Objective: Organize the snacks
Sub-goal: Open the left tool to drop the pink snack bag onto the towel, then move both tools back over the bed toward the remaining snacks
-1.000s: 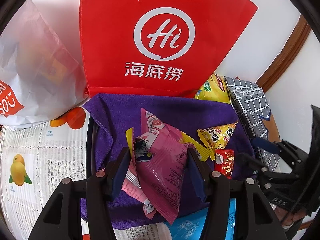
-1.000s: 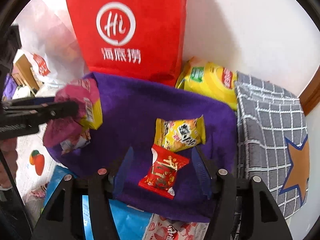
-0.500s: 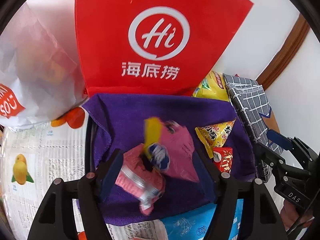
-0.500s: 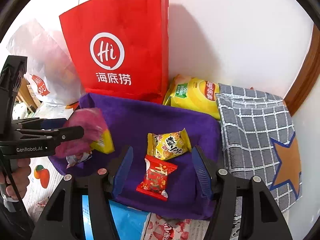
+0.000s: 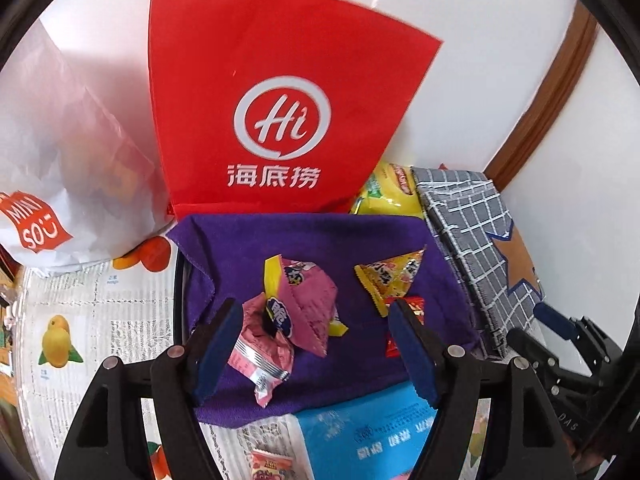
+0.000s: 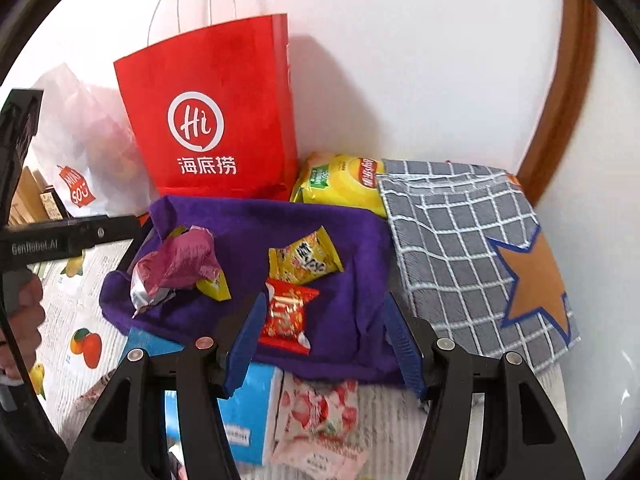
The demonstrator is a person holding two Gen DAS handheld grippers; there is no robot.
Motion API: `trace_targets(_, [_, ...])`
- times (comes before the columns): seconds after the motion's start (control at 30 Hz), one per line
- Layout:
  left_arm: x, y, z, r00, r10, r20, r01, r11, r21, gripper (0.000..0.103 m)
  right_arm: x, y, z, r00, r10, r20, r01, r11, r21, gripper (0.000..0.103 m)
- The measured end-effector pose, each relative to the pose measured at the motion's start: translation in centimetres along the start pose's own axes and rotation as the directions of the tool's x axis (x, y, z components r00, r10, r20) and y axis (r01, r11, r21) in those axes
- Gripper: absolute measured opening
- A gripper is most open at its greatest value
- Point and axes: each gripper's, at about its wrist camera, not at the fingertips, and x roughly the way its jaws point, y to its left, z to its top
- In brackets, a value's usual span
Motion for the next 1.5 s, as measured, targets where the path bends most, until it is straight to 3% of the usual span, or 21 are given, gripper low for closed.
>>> trace_targets(0.23, [-3.4,-1.3,-0.4,0.997,-0.027,0.072,0.024,0.999,0.036,0.073,-2.0,-1.7,-3.0,0.999,-0.04,0.012,0.039,0.997,0.065,0.061])
trace_targets(0.47, [-5.0,-1.3,-1.6,0.998,-0.002,0.065,-0.001,0.999,0.043,0.073,-1.1,-2.7,-6.8,0.996,-0.032,-0.088,0.039,0.996,0.083,0.061])
trace_targets(0.9, [-5.9,-0.1,-6.5,0.999,0.048,-0.007,-0.047,0.996,0.076,0.073,2.8,-1.3,-12.2,0.977,0.161,-0.138,-0.164,0.986,-0.015,0.061])
trace_targets(1.13, [-6.2,0.0,-9.1,0.998,0.052,-0.027,-0.05,0.996,0.079,0.073,3.9,-1.1,-12.9,0.979,0.155,-0.135,-0.172,0.978,-0.122,0.071])
trace_targets(1.5, [-7.5,0.2,-11.1,0.997,0.063,-0.041,-0.059,0.995,0.076,0.073,4.1,-1.9,-13.8,0.94,0.286,-0.185,-0.306,0.948,-0.088,0.071])
